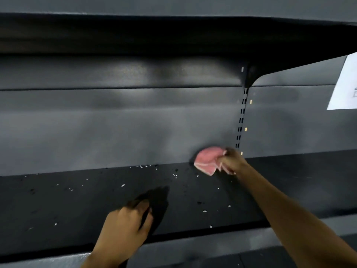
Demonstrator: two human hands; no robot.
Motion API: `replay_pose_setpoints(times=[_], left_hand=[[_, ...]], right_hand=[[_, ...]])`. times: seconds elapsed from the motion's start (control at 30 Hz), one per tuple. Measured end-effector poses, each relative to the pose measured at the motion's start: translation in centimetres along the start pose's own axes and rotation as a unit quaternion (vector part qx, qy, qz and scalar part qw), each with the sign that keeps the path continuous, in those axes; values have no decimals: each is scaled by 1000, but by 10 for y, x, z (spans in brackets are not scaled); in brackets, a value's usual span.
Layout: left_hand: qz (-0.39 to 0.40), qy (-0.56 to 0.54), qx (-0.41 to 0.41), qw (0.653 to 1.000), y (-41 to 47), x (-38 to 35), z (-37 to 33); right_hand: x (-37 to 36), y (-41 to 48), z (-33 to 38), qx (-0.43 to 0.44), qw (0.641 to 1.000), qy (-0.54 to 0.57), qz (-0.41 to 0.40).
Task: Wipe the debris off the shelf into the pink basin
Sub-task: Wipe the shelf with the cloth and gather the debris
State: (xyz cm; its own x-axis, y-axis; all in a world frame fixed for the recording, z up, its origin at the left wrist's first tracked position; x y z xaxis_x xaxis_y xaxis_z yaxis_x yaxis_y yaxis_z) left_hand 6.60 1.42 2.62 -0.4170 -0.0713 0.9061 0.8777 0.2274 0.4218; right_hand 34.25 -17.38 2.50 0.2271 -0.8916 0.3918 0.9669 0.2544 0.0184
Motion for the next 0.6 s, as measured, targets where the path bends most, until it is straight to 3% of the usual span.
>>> replay_pose_setpoints(times=[0.07, 0.1, 0.23, 0.4, 0.5, 0.6], left_hand=[[4, 1, -3, 1000, 1, -1, -1], [13, 15, -9, 1000, 1, -1, -2], [-13, 29, -21, 999, 0, 6, -6], [-22, 40, -14, 999, 0, 10, -5], [-26, 52, -9, 998, 0, 11, -4], [-26, 59, -6, 998, 1, 9, -2]], right_hand=[[27, 5, 14, 24, 987, 141, -74], [41, 7, 22, 47, 981, 156, -107], [85, 10, 31, 121, 967, -28, -222], [56, 16, -11, 50, 977, -179, -107], [31, 13, -33, 36, 946, -319, -29], [-4, -2, -32, 93, 948, -291, 91]])
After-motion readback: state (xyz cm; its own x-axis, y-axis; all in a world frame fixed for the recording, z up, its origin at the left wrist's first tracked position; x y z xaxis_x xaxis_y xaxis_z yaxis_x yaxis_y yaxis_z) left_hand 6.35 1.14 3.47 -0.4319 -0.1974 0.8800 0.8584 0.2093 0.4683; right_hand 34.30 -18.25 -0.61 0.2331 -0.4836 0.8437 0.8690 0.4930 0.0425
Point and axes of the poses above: each hand's wrist, its own y-axis towards the middle knuckle, its own x-axis out of the back of the hand, z = x × y, the point moved 7 cm from there along y, towards the middle knuckle, and after that the axes turned 10 degrees about y, right-handed, at the moved point
